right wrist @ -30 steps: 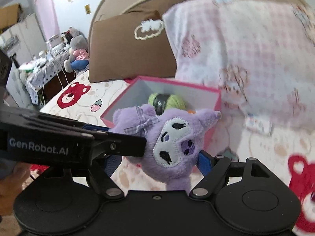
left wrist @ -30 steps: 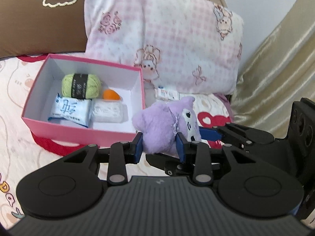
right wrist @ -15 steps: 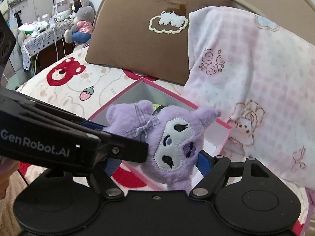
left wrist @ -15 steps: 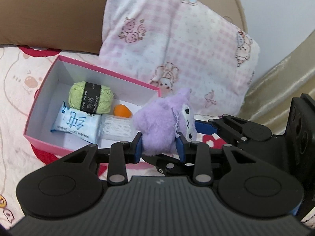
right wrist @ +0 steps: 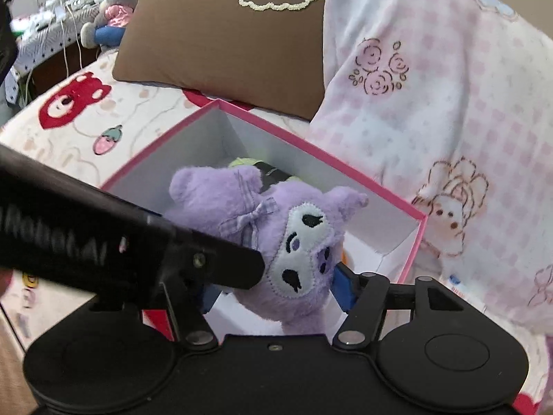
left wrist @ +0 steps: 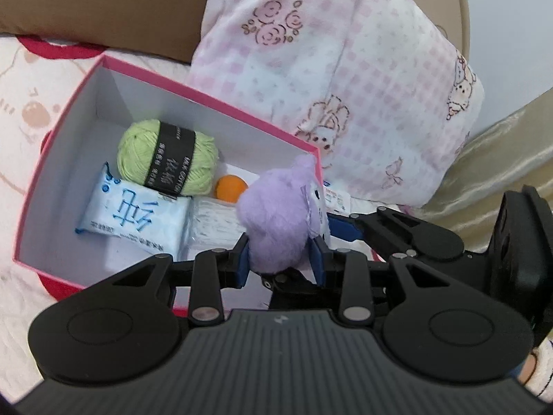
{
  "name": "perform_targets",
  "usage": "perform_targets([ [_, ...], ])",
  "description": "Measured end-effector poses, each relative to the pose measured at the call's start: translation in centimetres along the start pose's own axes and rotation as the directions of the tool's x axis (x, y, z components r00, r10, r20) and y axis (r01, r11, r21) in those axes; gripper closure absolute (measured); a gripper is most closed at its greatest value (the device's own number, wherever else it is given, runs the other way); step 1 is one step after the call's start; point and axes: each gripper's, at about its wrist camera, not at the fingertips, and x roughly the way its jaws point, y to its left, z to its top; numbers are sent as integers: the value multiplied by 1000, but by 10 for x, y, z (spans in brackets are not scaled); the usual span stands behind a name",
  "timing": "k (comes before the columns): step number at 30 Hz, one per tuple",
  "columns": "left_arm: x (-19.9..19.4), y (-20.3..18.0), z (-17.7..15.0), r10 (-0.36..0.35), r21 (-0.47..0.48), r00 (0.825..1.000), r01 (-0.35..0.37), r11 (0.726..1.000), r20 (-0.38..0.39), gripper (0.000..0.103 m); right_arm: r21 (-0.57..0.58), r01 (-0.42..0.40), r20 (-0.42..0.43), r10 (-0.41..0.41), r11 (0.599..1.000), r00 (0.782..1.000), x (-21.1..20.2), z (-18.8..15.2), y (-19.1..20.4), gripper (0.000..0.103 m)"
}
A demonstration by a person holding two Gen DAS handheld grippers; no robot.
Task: Organize objects
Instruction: 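Lift the plush toy with the right gripper toward the pink box, then lower the plush toy into the pink box beside the swab box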
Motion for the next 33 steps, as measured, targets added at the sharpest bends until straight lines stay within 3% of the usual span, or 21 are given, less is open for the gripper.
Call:
perform_targets([
  [5,7,9,-2,-18,13,1000,18,1000,-2,70,12,-37,-14,37,999,999,9,0,-2,36],
  [12,29,30,-6,-45,-6,998,45,999,-36,70,118,-108,-41,113,987,993,34,-11,-13,36],
  [20,56,50,-9,-61,-49,995,57,997,-79,70,165,-75,-97,92,983,991,69,-17,-21,49],
  [22,59,51,-9,-56,-49,996,52,997,-76,70,168,-66,-112,86,983,990,75,-19,-22,56],
  [28,57,51,-8,-19,-17,998,19,1000,-58,70,174,-63,-112,83,983,990,77,-22,-25,56],
  [33,48,50,-7,54,27,998,-53,998,-31,66,183,-77,-132,102,980,986,77,-27,-24,56],
])
